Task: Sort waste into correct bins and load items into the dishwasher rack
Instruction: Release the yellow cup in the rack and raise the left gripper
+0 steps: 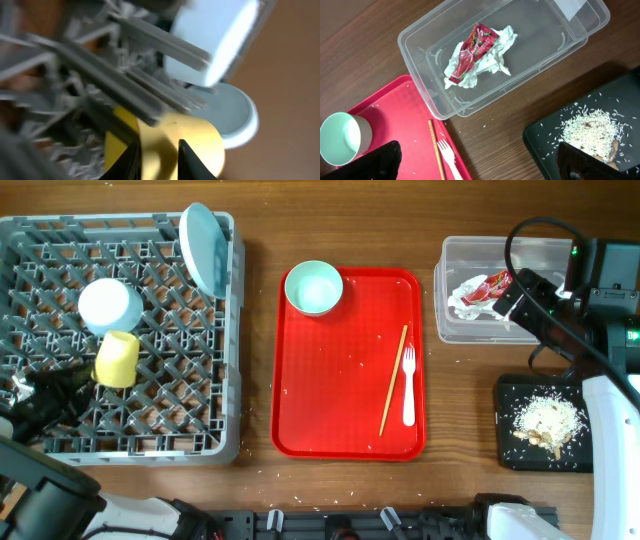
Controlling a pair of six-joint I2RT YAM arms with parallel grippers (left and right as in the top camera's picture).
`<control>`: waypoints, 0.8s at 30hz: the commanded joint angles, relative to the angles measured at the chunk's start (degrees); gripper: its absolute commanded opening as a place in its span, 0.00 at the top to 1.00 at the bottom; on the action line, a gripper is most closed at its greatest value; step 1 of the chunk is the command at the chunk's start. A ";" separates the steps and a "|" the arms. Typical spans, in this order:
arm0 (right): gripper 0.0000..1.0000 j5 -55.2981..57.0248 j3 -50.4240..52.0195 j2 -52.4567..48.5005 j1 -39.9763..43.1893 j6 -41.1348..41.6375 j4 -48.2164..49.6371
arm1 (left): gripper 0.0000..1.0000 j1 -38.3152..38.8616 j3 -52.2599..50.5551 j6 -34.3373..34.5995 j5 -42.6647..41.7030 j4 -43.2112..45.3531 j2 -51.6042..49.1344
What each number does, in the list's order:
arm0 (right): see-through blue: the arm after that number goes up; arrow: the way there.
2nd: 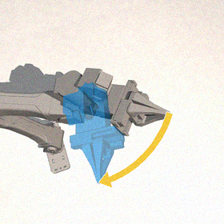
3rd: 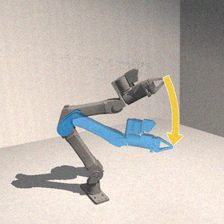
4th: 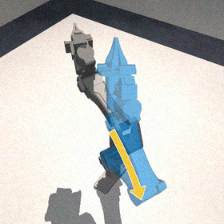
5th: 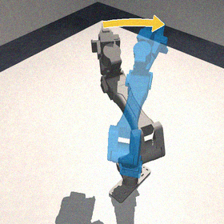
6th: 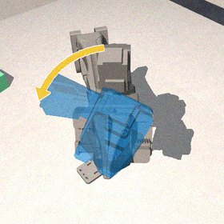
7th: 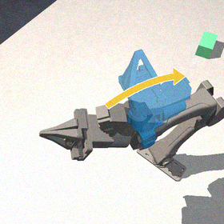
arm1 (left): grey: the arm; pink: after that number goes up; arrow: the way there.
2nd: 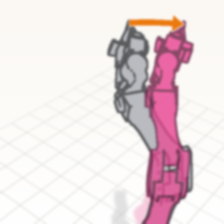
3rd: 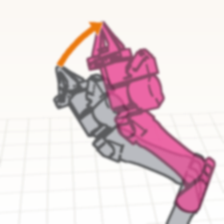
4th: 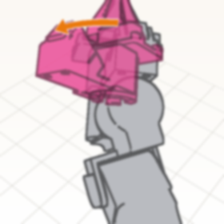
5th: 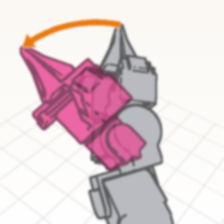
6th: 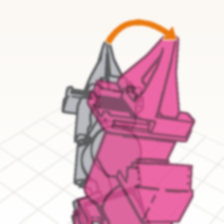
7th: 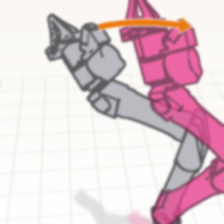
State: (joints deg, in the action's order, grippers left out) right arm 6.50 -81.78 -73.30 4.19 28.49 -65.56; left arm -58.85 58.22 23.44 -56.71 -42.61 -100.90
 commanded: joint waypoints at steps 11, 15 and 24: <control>0.00 0.98 0.13 -0.39 0.17 0.02 0.17 | 0.83 3.45 3.17 5.38 18.64 -5.22 21.57; 0.00 0.98 0.13 -0.39 0.17 0.04 0.20 | 0.96 13.25 3.19 3.15 19.08 -2.60 22.56; 0.00 0.98 0.13 -0.37 0.17 0.02 0.17 | 0.96 34.21 3.17 1.84 55.76 3.08 20.41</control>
State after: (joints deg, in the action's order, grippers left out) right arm 6.50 -81.78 -73.30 4.19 28.47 -65.56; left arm -27.20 60.62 26.81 -11.77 -41.01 -78.96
